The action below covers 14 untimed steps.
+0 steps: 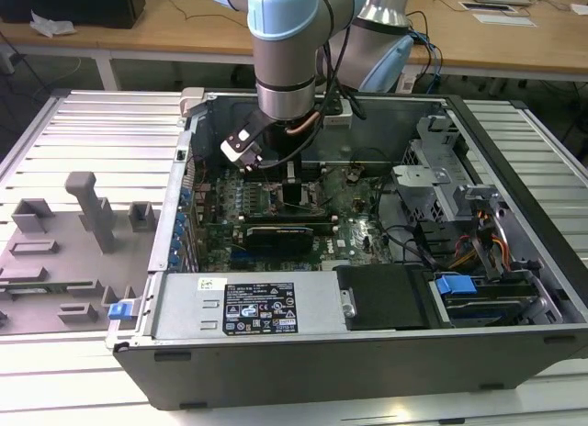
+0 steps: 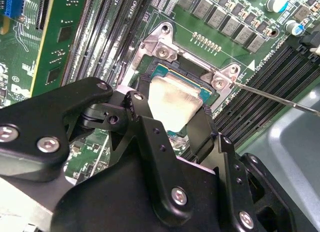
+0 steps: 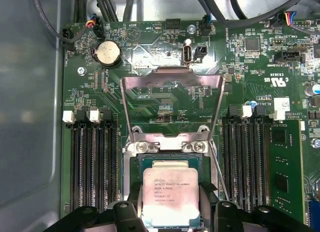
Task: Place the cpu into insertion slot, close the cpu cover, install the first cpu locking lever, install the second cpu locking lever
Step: 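Place the cpu into insertion slot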
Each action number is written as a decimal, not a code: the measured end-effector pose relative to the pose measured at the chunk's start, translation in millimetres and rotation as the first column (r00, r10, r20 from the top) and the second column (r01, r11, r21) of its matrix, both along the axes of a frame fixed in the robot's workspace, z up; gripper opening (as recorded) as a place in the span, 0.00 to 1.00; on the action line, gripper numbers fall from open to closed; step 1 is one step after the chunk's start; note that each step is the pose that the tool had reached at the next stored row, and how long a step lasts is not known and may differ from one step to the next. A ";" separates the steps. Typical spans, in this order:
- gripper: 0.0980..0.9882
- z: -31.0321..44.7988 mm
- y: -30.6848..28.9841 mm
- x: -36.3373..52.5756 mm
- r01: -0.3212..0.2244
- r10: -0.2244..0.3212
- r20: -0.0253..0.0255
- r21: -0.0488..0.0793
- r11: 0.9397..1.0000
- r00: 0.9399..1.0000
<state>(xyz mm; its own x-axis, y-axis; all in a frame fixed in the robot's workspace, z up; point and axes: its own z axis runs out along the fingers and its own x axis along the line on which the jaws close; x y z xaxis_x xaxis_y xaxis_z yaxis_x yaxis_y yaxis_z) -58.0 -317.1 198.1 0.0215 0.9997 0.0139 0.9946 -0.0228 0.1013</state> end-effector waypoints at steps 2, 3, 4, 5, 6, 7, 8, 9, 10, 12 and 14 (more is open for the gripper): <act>0.50 0.0 0.0 0.0 0.000 0.000 0.000 0.000 1.000 1.000; 0.50 0.0 0.0 0.0 0.000 0.000 0.000 0.000 1.000 1.000; 0.50 -0.2 0.1 0.0 0.000 0.000 0.000 0.001 1.000 1.000; 0.51 -0.2 0.1 0.1 0.000 0.000 0.000 0.000 1.000 1.000; 0.58 -0.2 0.1 0.1 0.000 0.000 0.000 0.000 1.000 1.000; 0.58 -0.2 0.1 0.1 0.000 0.000 0.000 0.000 1.000 1.000; 0.58 -0.1 0.0 0.0 0.000 0.000 0.000 0.000 1.000 1.000; 0.58 -0.1 0.0 0.0 0.000 0.000 0.000 0.000 1.000 1.000; 0.58 -0.1 0.0 0.0 0.000 0.000 0.000 0.000 1.000 1.000; 0.58 3.7 0.0 0.0 0.000 0.000 0.000 0.000 1.000 1.000; 0.58 6.9 0.0 0.0 0.000 0.000 0.000 0.000 1.000 1.000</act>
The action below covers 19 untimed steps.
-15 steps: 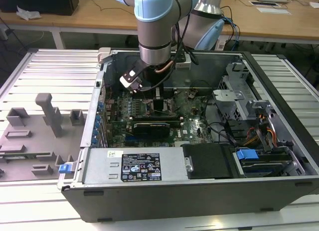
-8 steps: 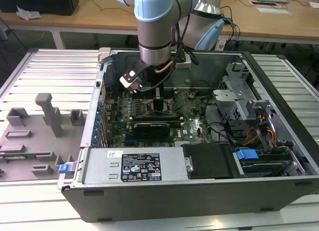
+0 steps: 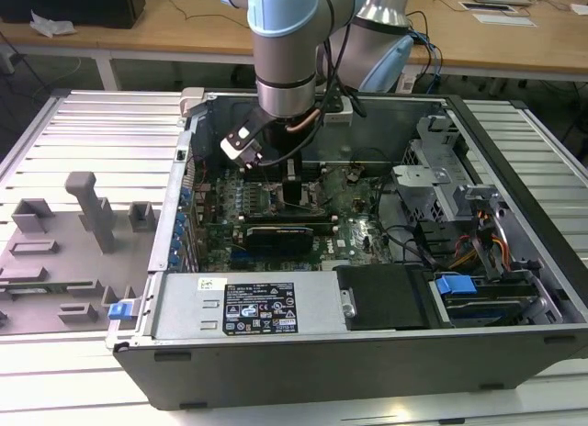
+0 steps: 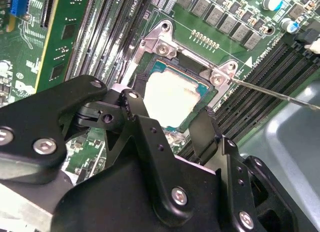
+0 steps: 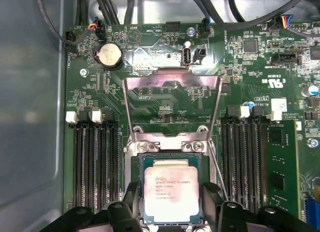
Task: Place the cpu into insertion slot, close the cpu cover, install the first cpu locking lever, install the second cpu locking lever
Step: 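Place the cpu into insertion slot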
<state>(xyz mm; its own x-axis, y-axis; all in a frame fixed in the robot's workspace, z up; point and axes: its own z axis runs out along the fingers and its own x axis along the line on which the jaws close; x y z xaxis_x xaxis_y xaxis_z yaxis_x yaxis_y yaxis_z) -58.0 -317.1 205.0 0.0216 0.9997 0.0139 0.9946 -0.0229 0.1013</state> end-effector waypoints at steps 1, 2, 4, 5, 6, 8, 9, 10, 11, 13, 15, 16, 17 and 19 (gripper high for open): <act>0.58 2.0 0.0 0.0 0.000 0.000 0.000 0.000 1.000 1.000; 0.58 4.3 0.0 0.0 0.000 0.000 0.000 0.000 1.000 1.000; 0.58 4.9 0.0 0.0 0.000 0.000 0.000 0.000 1.000 1.000; 0.56 5.1 0.0 0.0 0.000 0.000 0.000 0.000 1.000 1.000; 0.49 5.1 0.0 0.0 0.000 0.000 0.000 0.000 1.000 1.000; 0.35 5.3 0.0 0.0 0.000 0.000 0.000 0.000 1.000 1.000; 0.28 5.4 0.0 0.0 0.000 0.000 0.000 0.000 1.000 1.000; 0.22 5.6 0.0 0.0 0.000 0.000 0.000 0.000 1.000 1.000; 0.15 5.7 0.0 0.0 0.000 0.000 0.000 0.000 1.000 1.000; 0.01 5.8 0.0 0.0 0.000 0.000 0.000 0.000 1.000 1.000; 0.01 5.9 0.0 0.0 0.000 0.000 0.000 0.000 1.000 1.000; 0.01 6.0 0.0 0.0 0.000 0.000 0.000 0.000 1.000 1.000; 0.01 6.1 0.0 0.1 0.000 0.000 0.000 0.000 1.000 1.000; 0.01 6.0 0.0 3.9 0.000 0.000 0.000 0.000 1.000 1.000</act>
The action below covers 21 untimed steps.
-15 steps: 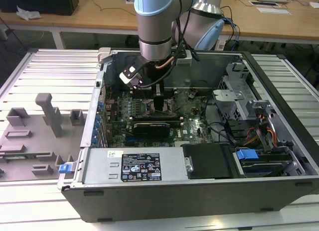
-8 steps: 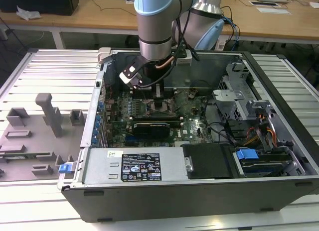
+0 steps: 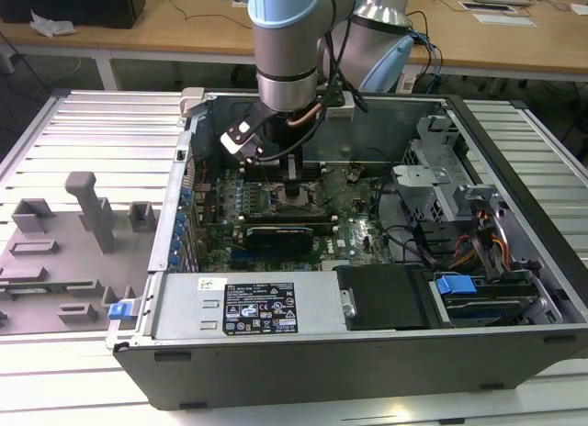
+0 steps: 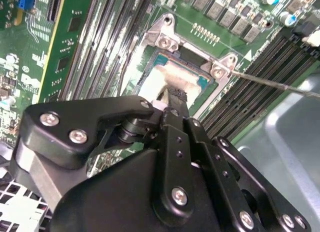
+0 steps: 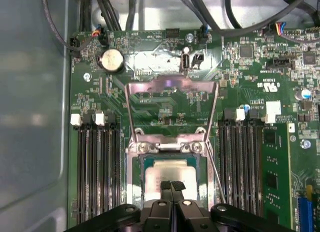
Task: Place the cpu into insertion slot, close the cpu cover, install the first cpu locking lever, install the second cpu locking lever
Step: 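Place the cpu into insertion slot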
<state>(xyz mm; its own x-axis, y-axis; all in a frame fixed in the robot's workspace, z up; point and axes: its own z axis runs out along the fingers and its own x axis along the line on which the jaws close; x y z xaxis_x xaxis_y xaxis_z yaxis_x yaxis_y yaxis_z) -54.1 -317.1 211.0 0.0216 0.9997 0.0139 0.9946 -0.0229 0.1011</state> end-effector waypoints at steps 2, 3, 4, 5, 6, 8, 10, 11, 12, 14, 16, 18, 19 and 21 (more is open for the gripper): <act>0.01 -2.1 0.1 0.1 0.004 -0.004 0.000 0.000 1.000 1.000; 0.01 -3.0 0.1 0.1 0.007 -0.007 0.000 0.000 1.000 1.000; 0.01 -3.4 0.0 0.1 0.009 -0.009 0.000 0.000 1.000 1.000; 0.01 -3.4 0.0 0.1 0.010 -0.010 0.000 0.000 1.000 1.000; 0.01 -3.4 0.0 0.1 0.011 -0.011 0.000 0.000 1.000 1.000; 0.01 -5.0 0.1 0.1 0.014 -0.014 0.000 -0.001 1.000 1.000; 0.01 -5.9 0.0 0.1 0.016 -0.016 0.000 -0.002 1.000 1.000; 0.01 -5.9 0.0 0.1 0.016 -0.016 0.000 -0.002 1.000 1.000; 0.01 -5.9 0.0 0.1 0.016 -0.016 0.000 -0.002 1.000 1.000; 0.01 -6.1 0.1 0.1 0.016 -0.016 0.000 -0.001 1.000 1.000; 0.01 -6.3 0.1 0.1 0.016 -0.016 0.000 -0.002 1.000 1.000; 0.01 -6.2 0.1 0.1 0.016 -0.016 0.000 -0.001 1.000 1.000; 0.01 -5.1 0.2 0.2 0.016 -0.016 0.001 -0.001 1.000 1.000; 0.01 -1.9 0.1 0.1 0.016 -0.016 0.000 -0.004 1.000 1.000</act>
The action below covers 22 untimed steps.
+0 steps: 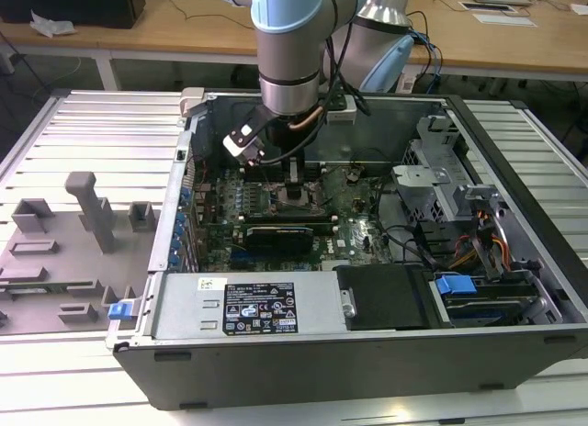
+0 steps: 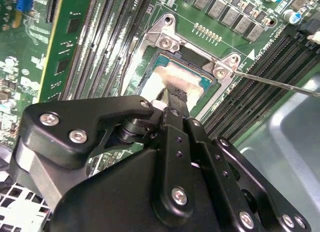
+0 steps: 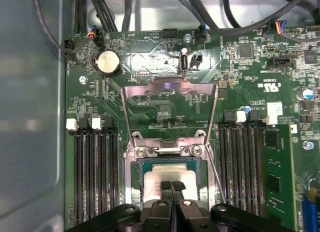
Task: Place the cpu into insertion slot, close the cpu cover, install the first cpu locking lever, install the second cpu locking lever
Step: 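Place the cpu into insertion slot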
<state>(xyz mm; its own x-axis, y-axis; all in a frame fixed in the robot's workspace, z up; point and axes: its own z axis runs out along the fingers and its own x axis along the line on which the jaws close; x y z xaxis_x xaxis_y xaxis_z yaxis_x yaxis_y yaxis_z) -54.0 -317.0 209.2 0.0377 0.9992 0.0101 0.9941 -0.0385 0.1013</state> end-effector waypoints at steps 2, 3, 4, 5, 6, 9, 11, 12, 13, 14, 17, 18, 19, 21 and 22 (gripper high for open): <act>0.01 6.6 0.0 0.0 0.000 0.000 0.000 -0.006 1.000 1.000; 0.01 9.0 0.0 0.0 0.000 0.000 0.000 -0.008 1.000 1.000; 0.01 13.3 0.0 0.0 0.000 0.000 0.000 -0.010 1.000 1.000; 0.01 17.3 0.0 0.0 0.000 0.000 0.000 -0.012 1.000 1.000; 0.01 21.5 0.1 0.0 0.000 0.000 0.000 -0.014 1.000 1.000; 0.01 33.4 0.2 0.0 0.000 0.000 0.001 -0.018 1.000 1.000; 0.01 44.3 0.3 0.0 0.000 0.000 0.002 -0.022 1.000 1.000; 0.01 49.9 0.3 0.0 0.000 0.000 0.002 -0.023 1.000 1.000; 0.01 52.5 0.3 0.0 0.000 0.000 0.002 -0.024 1.000 1.000; 0.01 54.7 0.3 0.0 0.000 0.000 0.002 -0.025 1.000 1.000; 0.01 57.6 0.4 0.0 0.000 0.000 0.003 -0.026 1.000 1.000; 0.01 57.8 0.4 0.0 0.000 0.000 0.002 -0.026 1.000 1.000; 0.01 57.9 0.4 0.0 0.000 0.000 0.003 -0.026 1.000 1.000; 0.01 58.2 0.4 0.0 0.000 0.000 0.003 -0.026 1.000 1.000; 0.01 58.4 0.4 0.0 0.000 0.000 0.003 -0.026 1.000 1.000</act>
<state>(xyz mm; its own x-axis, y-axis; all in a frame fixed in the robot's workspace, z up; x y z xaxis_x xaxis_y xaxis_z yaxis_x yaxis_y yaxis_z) -54.0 -316.7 267.5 0.0377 0.9992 -0.0160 0.9938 -0.0359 0.1048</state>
